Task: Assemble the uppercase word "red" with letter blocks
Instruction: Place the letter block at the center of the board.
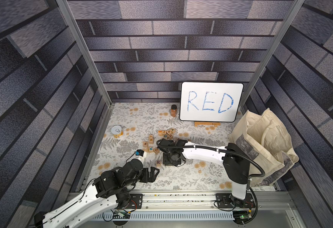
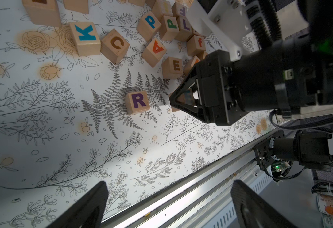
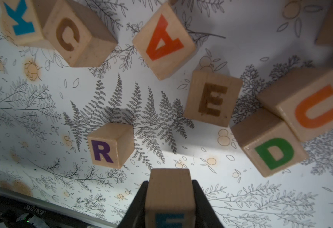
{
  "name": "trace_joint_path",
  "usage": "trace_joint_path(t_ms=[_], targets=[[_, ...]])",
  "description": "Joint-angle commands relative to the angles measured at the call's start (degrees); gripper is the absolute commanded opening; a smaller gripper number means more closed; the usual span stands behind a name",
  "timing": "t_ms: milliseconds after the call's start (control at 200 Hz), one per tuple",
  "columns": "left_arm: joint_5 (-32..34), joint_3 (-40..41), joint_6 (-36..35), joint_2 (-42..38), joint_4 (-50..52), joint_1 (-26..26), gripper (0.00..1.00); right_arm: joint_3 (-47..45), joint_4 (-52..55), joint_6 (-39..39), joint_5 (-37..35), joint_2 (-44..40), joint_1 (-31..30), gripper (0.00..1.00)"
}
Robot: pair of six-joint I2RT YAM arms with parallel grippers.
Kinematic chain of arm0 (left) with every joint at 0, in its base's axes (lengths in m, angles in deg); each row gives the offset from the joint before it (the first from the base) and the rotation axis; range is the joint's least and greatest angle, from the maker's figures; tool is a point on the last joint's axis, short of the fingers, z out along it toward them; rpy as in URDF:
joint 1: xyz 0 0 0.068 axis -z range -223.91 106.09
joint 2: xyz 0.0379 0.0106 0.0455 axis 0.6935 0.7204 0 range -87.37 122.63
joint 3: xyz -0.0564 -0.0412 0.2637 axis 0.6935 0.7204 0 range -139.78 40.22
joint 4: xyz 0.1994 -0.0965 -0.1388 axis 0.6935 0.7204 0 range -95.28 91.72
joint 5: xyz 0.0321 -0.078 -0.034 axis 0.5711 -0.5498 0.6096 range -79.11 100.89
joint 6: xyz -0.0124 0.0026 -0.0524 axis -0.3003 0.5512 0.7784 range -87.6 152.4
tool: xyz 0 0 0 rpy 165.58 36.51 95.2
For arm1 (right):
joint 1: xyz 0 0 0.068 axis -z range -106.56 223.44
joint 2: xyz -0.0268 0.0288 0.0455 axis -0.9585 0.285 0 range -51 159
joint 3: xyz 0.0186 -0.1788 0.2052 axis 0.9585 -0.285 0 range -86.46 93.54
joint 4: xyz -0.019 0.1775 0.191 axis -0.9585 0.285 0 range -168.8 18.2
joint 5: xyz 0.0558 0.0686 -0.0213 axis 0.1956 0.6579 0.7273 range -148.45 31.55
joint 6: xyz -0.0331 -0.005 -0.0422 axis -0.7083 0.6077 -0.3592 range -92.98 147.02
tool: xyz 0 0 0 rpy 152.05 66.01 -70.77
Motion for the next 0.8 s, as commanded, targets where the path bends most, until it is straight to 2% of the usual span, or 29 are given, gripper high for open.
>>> trace_joint_path(t_ms=[0, 796], targets=[[1.5, 0.7, 0.8, -1.0, 1.4, 0.5, 1.0, 2.0, 0.2, -0.8, 0.2, 2.1, -0.6, 0.15], [1.6, 0.4, 1.2, -1.2, 2.0, 0.7, 1.0, 8.5, 1.3, -4.7, -0.5, 10.4, -0.6, 0.15]])
